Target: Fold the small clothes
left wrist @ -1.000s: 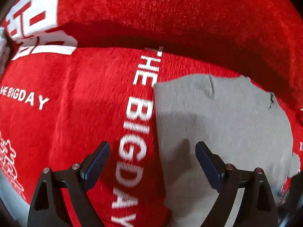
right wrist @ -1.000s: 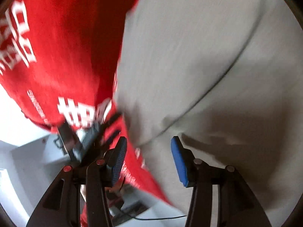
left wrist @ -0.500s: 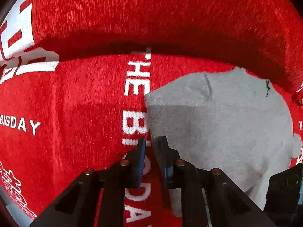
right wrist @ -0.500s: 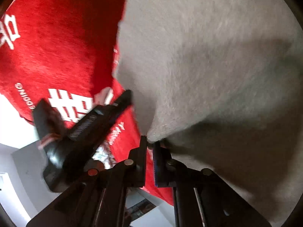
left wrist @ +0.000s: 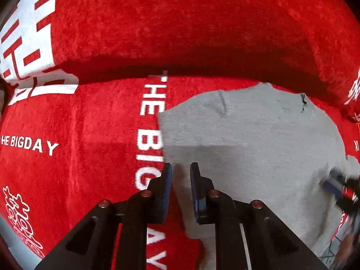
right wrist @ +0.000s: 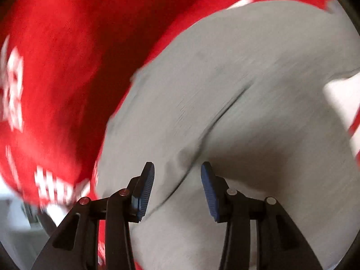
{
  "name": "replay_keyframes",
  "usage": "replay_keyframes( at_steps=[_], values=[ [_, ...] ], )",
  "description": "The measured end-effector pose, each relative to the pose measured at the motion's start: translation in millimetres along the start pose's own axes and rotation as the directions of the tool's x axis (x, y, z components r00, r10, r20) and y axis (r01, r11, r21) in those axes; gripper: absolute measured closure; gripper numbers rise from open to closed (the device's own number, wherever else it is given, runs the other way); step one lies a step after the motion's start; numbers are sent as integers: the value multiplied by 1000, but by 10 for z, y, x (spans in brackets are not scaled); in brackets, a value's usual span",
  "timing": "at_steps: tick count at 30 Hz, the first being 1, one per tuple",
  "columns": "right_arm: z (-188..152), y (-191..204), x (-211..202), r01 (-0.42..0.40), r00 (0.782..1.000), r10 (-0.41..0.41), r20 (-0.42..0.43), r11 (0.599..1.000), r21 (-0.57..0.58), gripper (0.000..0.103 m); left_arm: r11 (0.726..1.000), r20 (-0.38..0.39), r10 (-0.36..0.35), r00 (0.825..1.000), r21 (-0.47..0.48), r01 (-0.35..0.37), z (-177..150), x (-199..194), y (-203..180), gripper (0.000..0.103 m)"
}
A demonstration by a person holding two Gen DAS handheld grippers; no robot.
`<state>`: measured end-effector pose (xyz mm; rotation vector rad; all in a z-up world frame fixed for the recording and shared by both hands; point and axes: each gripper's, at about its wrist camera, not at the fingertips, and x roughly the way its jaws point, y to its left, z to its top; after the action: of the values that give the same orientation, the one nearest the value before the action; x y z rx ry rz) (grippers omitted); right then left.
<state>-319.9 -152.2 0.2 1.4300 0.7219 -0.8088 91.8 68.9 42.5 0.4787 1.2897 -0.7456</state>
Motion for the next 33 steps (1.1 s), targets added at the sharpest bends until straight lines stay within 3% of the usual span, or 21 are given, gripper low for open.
replay_keyframes(
  at_steps=[3, 5, 6, 12, 15, 17, 20, 24, 27, 31, 32, 33],
  values=[
    [282, -259, -5, -3, 1000, 1, 27, 996, 84, 57, 1000, -17, 10, 1000, 13, -10, -66, 51, -157, 85],
    [406, -306, 30, -10, 1000, 8, 26, 996, 92, 88, 1000, -30, 19, 999, 20, -19, -48, 155, -250, 85],
    [446, -283, 45, 7, 1000, -8, 18, 997, 73, 96, 999, -33, 28, 999, 26, -27, -16, 298, -163, 85],
    [405, -168, -211, 43, 999, -41, 31, 995, -92, 96, 997, -38, 67, 997, 38, -65, -89, 379, -184, 85],
    [300, -105, -32, 85, 996, -85, 2, 994, -74, 95, 997, -40, 71, 997, 35, -70, -103, 383, -209, 85],
    [297, -166, 39, 70, 998, -70, -6, 997, -38, 95, 996, -39, 82, 996, 37, -80, -102, 386, -235, 85],
    [291, -79, 27, 110, 994, -109, 12, 991, -77, 95, 994, -37, 96, 995, 49, -94, -102, 391, -255, 85],
    [335, 6, -90, 225, 974, -218, 64, 964, -139, 88, 994, -41, 98, 994, 55, -96, -141, 334, -298, 85],
    [313, -1, -234, 215, 976, -209, 57, 967, -138, 84, 994, -41, 100, 994, 55, -98, -200, 241, -325, 84],
    [133, 59, -385, 200, 980, -197, 32, 963, -183, 41, 995, -51, 95, 994, 48, -92, -301, 142, -341, 84],
    [42, 98, -420, 199, 980, -197, 28, 957, -210, 40, 995, -54, 94, 994, 46, -91, -316, 130, -344, 64],
    [-19, 150, -386, 199, 980, -199, 23, 953, -227, 40, 995, -60, 94, 994, 41, -91, -347, 105, -356, 15]
  ],
)
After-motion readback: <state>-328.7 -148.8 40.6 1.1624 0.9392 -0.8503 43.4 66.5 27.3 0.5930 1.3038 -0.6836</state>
